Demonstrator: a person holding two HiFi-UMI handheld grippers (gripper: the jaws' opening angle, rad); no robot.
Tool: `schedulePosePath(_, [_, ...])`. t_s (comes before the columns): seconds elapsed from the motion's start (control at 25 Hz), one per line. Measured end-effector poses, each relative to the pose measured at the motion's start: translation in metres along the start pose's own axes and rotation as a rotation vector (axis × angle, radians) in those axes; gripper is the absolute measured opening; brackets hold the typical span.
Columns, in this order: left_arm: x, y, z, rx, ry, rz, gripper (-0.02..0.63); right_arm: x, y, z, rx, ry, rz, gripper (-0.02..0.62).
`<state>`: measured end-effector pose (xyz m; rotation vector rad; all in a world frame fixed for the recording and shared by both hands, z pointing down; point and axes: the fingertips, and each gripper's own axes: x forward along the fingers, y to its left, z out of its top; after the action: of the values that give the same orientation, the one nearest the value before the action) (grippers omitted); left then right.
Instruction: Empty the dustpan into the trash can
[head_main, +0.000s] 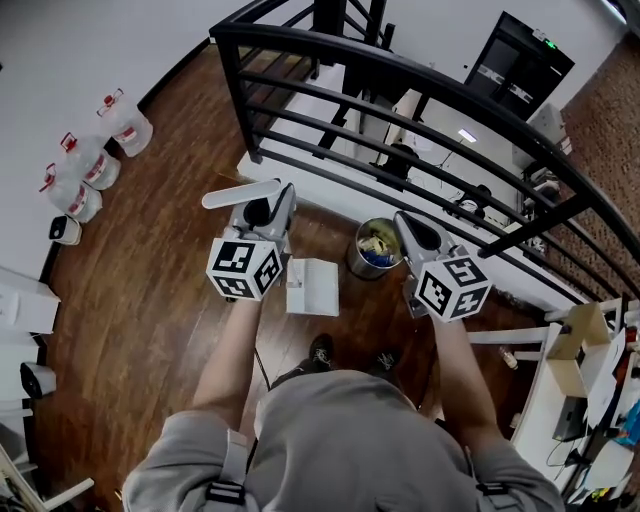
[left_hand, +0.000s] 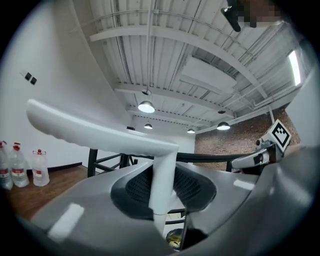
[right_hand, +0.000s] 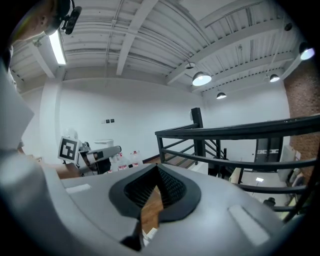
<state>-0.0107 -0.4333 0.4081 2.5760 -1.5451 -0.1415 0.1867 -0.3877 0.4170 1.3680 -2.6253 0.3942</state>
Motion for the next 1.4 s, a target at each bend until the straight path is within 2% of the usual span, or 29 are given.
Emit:
schedulePosePath(0.24, [0.009, 0.019, -0.083, -0.018, 0.114, 0.057, 0.100, 0.008, 0.001, -0.026, 0.025, 0.044, -0.003, 0.000])
schedulePosePath(0.44, [0.017, 0.020, -0.134, -0.010, 0.166, 0.052, 0.100, 0.010, 0.003, -0.053, 0.051, 0.098, -0.018, 0.000])
schedulePosePath(0.8, [0.043, 0.027, -0.181, 0.035, 0.194, 0.032, 0.097, 0.027, 0.005, -0.085, 0.068, 0.170, -0.014, 0.000])
schedulePosePath(1.08, [0.053, 0.034, -0.187, 0.025, 0.171, 0.048, 0.094, 0.029, -0.003, -0.097, 0.081, 0.193, -0.026, 0.000])
schedulePosePath(1.16, [0.048, 0.041, -0.191, 0.011, 0.190, 0.069, 0.087, 0.030, -0.002, -0.097, 0.083, 0.193, -0.024, 0.000])
schedulePosePath(1.4, [0.032, 0.079, -0.197, -0.061, 0.244, 0.194, 0.087, 0.029, -0.001, -0.094, 0.089, 0.182, -0.025, 0.000])
